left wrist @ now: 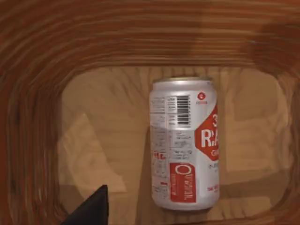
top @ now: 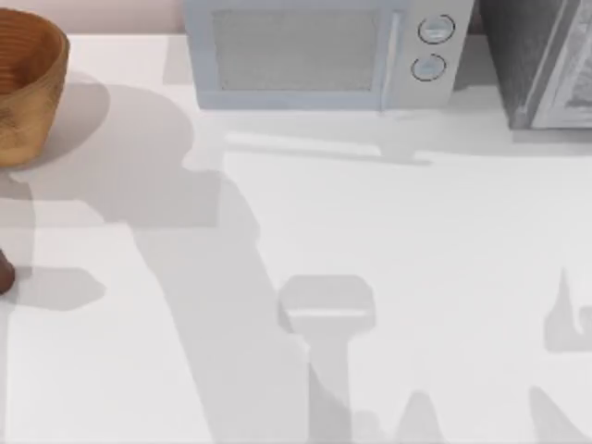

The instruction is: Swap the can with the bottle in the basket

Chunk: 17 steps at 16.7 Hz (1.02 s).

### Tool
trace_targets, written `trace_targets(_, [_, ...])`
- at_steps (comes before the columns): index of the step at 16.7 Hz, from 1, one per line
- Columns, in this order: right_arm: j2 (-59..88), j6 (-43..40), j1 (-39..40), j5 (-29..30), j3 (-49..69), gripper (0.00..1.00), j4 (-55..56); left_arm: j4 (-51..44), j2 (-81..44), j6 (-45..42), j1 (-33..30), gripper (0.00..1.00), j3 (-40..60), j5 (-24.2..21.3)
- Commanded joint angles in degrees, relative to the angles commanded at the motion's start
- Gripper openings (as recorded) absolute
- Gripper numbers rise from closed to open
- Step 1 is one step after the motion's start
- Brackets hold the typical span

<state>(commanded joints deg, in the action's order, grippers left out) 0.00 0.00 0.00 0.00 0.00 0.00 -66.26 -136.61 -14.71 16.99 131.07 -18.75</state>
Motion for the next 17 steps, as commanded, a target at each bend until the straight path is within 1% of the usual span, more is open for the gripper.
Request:
trace_targets(3, [0.0, 0.0, 0.0, 0.0, 0.0, 1.00, 0.0, -4.5, -8.3, -0.1, 0.1, 1.00, 8.0, -0.2])
trace_targets(5, [0.0, 0.0, 0.0, 0.0, 0.0, 1.00, 0.0, -5.8, -10.6, -0.1, 0.1, 1.00, 10.3, -0.2])
trace_targets(12, [0.0, 0.0, 0.0, 0.0, 0.0, 1.00, 0.0, -5.8, -10.5, 0.0, -0.3, 1.00, 11.0, -0.3])
trace_targets(17, [0.0, 0.0, 0.0, 0.0, 0.0, 1.00, 0.0, -1.8, -12.5, 1.0, -0.9, 1.00, 8.3, 0.0])
